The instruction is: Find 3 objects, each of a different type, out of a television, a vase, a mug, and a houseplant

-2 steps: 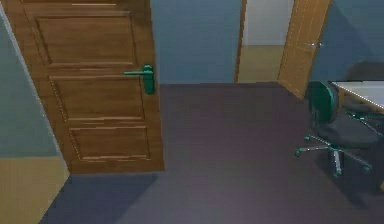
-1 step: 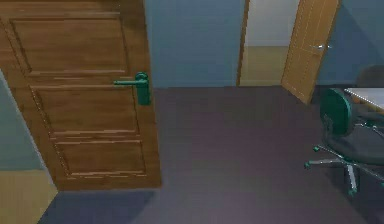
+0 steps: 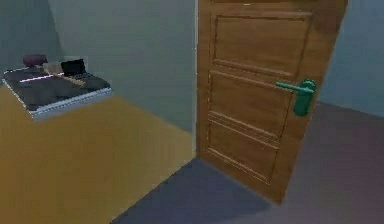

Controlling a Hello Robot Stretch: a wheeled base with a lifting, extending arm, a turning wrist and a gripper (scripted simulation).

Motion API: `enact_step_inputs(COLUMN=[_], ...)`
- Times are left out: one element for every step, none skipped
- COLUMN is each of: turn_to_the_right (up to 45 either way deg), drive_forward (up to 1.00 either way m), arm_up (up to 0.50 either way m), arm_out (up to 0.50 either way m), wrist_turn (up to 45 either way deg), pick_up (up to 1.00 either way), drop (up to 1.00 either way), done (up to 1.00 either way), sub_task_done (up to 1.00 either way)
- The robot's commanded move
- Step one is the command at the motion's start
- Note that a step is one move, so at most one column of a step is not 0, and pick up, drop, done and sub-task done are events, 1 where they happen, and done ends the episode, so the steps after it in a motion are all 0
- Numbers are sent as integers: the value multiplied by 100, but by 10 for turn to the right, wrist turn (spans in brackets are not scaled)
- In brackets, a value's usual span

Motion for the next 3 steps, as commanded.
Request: enact_step_inputs(turn_to_the_right=[-330, 0, -30], drive_forward=[0, 100, 0], arm_up=[0, 0, 0], arm_out=[0, 0, 0], wrist_turn=[0, 0, 0], pick_up=[0, 0, 0], drop=[0, 0, 0], done=[0, 0, 0], sub_task_done=[0, 0, 0])
